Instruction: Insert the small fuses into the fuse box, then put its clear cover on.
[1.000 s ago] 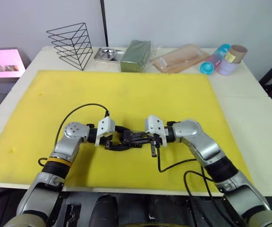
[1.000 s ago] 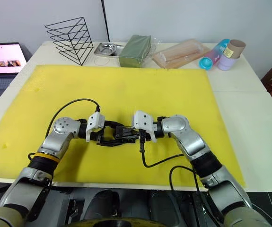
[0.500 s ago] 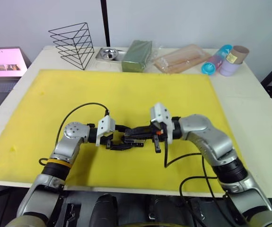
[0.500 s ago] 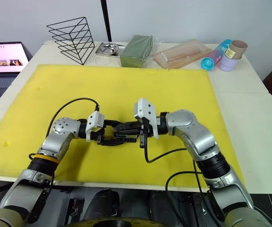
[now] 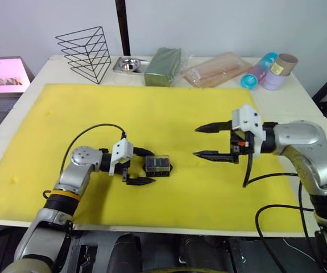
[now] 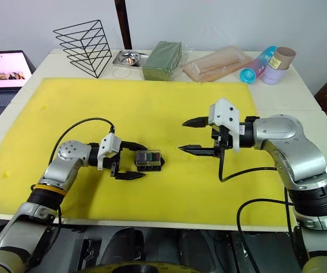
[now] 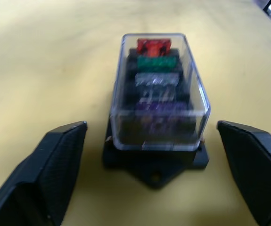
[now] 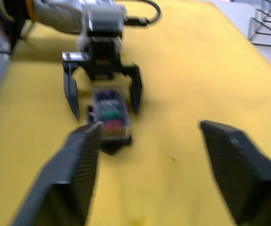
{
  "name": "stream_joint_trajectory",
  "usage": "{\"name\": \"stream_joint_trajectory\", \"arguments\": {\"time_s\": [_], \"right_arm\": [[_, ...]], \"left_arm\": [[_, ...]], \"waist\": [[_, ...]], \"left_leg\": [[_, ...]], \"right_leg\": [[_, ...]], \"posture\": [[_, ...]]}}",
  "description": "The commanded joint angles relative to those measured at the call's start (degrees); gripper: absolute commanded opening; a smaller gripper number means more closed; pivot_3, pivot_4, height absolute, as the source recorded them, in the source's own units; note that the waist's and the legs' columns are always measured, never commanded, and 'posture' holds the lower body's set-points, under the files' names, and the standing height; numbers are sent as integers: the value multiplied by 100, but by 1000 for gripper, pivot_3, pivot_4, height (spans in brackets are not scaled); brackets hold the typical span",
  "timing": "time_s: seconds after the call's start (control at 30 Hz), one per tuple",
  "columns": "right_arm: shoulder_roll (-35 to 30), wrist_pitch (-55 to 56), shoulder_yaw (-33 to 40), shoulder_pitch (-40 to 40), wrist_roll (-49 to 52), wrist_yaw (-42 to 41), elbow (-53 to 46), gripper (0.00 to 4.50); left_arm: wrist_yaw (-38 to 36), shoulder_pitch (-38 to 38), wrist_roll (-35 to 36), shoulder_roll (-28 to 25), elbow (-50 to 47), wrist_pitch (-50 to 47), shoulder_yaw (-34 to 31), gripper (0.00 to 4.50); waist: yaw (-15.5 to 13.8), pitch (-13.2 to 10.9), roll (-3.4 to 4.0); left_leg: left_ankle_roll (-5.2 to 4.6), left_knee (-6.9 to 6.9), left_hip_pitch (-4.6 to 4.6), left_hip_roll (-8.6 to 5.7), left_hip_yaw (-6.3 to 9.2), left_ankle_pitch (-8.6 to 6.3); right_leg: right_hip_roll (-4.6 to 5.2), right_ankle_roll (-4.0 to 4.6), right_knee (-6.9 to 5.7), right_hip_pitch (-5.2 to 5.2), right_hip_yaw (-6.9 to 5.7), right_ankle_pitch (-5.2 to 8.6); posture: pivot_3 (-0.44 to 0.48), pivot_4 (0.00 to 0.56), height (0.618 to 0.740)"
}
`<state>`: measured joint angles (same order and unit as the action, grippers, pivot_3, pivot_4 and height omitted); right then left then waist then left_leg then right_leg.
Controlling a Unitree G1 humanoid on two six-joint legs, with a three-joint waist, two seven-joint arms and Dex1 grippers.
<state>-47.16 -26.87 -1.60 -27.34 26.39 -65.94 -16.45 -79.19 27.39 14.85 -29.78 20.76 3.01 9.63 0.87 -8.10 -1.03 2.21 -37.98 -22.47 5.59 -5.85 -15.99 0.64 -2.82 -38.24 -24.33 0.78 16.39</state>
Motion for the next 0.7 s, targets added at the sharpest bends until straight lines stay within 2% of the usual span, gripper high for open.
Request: {"name": "stream_joint_trajectory", "arguments": {"time_s": [0.03,0.2,0.27,0.37,0.53,0.7], "right_arm": [[-86,231,155,-1,-31,-82,21,4486],[-85,233,218,-16,22,-103,206,4486],[-61,285,276,-104,-19,-72,509,4486],[-104,358,258,-206,-148,-51,798,4486],[-193,710,271,-213,-340,-207,1230,4486],[-194,883,260,-189,-404,-252,1423,4486]], "left_arm": [[11,-32,304,-325,-177,-224,-462,4500],[34,-476,694,-1034,-755,-717,-1120,4500],[527,-648,771,-1473,-791,-1158,-1728,4500],[1153,-660,605,-1863,-726,-1333,-2155,4500],[1610,-691,579,-2074,-893,-1313,-2541,4500],[1727,-763,587,-2039,-876,-1292,-2537,4500]], "waist": [[-2,-1,-1],[-6,-2,0],[8,-7,-9],[-6,-12,-8],[-63,-17,-6],[-23,-18,-6]], "left_leg": [[0,1,0,1,0,0],[-1,3,0,2,-4,-1],[-1,2,-1,3,-7,-1],[-1,2,-1,6,-9,-1],[0,2,-3,1,-26,-1],[0,2,-3,2,-31,-1]], "right_leg": [[0,0,0,-1,0,0],[0,0,0,-6,5,0],[1,0,0,-8,6,0],[0,1,-2,-12,7,0],[14,1,4,-11,8,1],[10,0,3,-14,13,0]], "posture": [[0,150,740],[0,150,740],[0,150,740],[0,150,740],[0,150,740],[0,150,740]]}}
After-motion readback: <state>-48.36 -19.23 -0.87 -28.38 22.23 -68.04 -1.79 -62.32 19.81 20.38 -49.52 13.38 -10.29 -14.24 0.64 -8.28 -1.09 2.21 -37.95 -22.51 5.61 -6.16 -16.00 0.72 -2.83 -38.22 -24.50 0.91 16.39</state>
